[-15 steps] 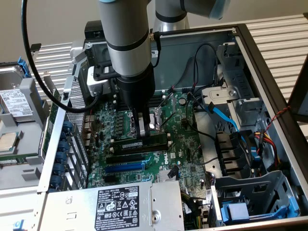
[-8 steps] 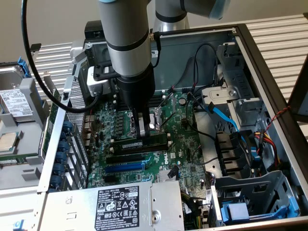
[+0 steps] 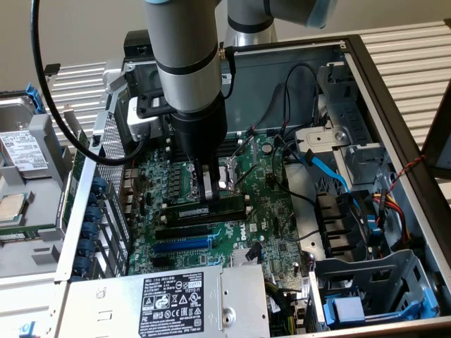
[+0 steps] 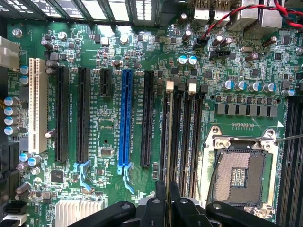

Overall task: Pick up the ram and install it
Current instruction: 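Insert the ram into the slot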

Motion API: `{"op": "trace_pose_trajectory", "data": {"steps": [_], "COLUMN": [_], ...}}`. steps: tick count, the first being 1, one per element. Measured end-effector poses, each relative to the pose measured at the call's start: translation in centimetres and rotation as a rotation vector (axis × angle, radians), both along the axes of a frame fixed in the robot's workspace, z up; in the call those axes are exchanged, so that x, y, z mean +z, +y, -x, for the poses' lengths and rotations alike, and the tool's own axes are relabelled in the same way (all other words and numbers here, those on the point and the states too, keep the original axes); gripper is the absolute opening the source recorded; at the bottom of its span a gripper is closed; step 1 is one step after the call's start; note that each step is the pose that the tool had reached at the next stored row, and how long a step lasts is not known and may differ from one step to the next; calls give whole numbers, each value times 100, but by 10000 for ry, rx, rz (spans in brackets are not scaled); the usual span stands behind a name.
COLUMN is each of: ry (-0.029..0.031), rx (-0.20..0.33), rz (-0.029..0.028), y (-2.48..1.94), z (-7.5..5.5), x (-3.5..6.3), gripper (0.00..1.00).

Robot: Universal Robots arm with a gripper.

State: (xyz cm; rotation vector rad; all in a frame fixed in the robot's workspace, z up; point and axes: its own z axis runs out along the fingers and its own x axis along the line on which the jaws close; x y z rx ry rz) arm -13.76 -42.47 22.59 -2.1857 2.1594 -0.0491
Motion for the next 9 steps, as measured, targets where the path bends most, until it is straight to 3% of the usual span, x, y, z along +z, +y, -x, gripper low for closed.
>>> {"op": "trace_pose_trajectory", "data": {"steps": [9], "ry": [-1], "rx": [-3], "rz": [-2], "y": [0], "z": [1], "x": [-9], "gripper": [14]}}
